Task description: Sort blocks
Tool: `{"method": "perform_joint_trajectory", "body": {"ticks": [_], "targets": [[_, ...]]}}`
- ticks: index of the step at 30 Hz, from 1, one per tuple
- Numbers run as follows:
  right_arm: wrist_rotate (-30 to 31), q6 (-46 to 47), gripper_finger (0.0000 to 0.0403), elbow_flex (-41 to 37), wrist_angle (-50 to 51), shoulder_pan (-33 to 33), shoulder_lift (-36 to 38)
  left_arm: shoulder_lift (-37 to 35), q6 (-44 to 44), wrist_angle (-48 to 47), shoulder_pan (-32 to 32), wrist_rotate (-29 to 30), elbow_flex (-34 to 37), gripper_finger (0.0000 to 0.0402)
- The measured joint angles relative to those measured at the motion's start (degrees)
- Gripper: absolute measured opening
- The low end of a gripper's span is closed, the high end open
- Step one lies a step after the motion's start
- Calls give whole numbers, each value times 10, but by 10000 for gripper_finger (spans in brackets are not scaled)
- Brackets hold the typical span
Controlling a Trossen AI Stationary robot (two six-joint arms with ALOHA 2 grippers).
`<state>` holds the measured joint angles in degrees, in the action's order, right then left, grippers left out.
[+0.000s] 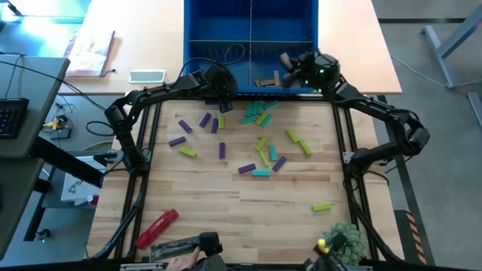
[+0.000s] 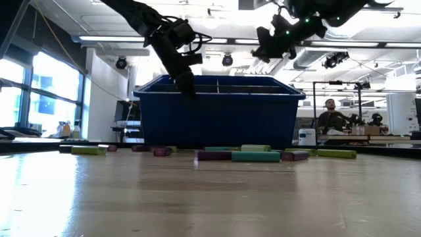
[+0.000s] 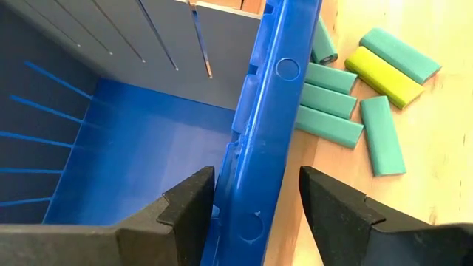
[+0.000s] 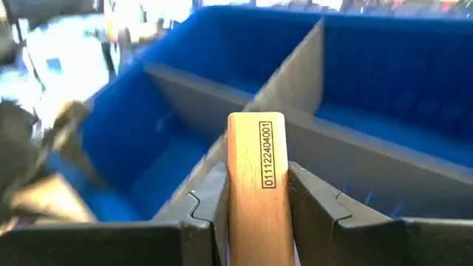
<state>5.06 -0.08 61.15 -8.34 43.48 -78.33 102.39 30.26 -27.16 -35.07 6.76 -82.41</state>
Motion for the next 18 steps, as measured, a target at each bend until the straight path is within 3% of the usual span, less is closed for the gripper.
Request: {"method": "perform_joint_trajectory", "body": {"ticks": [4, 9, 18], "targets": [[7, 3, 88, 5, -35, 26, -3, 0, 0, 0, 0, 0, 0, 180], [4, -6, 88, 67, -31, 30, -4, 0, 0, 5, 0, 2, 0, 180], [7, -80, 88, 215, 63, 30, -7, 0, 0, 7, 0, 2, 0, 180]]}}
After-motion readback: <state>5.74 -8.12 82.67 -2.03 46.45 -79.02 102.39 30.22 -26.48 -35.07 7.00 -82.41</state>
